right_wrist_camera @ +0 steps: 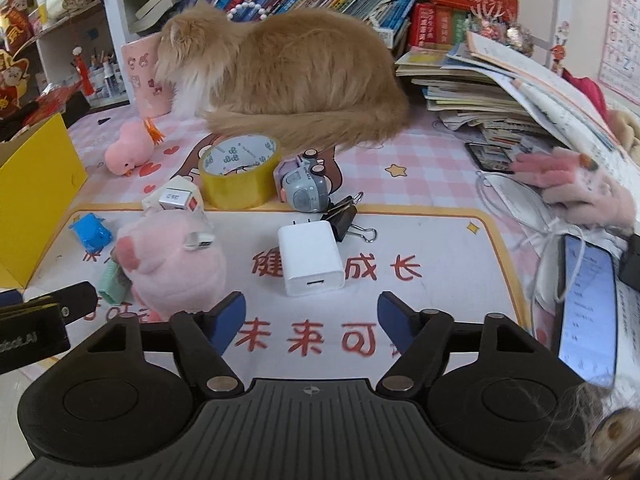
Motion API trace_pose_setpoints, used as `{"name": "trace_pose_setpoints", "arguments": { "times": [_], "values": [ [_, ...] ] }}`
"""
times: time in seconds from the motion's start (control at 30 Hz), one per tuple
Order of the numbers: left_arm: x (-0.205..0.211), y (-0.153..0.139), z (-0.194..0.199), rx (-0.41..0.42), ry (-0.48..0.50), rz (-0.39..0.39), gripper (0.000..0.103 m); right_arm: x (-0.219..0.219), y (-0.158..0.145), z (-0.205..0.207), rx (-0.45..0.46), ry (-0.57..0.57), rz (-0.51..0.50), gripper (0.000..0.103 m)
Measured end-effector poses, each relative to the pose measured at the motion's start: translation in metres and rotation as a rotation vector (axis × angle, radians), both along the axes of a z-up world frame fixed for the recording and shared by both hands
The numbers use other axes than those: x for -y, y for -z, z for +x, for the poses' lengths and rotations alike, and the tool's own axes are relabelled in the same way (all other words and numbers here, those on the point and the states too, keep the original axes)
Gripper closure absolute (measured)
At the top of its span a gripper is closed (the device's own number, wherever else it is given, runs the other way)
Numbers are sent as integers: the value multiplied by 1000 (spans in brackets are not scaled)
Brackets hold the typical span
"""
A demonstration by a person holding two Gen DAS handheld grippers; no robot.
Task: Organize objects
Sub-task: 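Move left tool toward mint green object while right tool moves toward white charger, then close left tool on mint green object while right tool grasps white charger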
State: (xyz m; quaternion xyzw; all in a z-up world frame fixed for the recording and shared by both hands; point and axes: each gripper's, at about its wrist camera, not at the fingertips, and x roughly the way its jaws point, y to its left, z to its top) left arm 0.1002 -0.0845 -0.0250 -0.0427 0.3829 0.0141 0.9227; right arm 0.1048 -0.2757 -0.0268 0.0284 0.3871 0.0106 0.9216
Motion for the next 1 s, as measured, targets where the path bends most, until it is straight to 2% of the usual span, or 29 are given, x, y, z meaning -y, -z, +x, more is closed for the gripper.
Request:
{"name": "trace_pose_setpoints", "arguments": {
  "times": [0.07, 0.13, 0.2, 0.27, 0.5, 0.6, 0.73, 0.83, 1.0],
  "values": [
    [3, 4, 6, -30, -5, -7, 45, 6, 3, 8, -11, -14, 15, 39],
    [6, 7, 9, -40, -11, -16, 48, 9, 5, 15, -20, -24, 17, 39],
    [11, 10, 14, -40, -16, 10, 49, 12, 8, 23, -27, -38, 15, 39],
    [13, 13, 21, -44, -23, 40, 55, 15, 12, 32, -37, -49, 21, 39],
    [12, 24, 57, -83, -50, 58, 64, 18, 20, 60, -60, -93, 31, 41],
    [11, 31, 65, -101, -50, 59, 71, 17, 26, 71, -70, -114, 26, 47],
    [12, 33, 66, -101, -39, 50, 86, 13, 32, 80, -77, -150, 30, 62],
    [9, 31, 62, -99, -56, 35, 86, 10, 32, 79, -65, -163, 14, 62],
    [2, 10, 46, -36, -75, 1, 86, 18, 20, 69, -9, -105, 45, 62]
  ]
}}
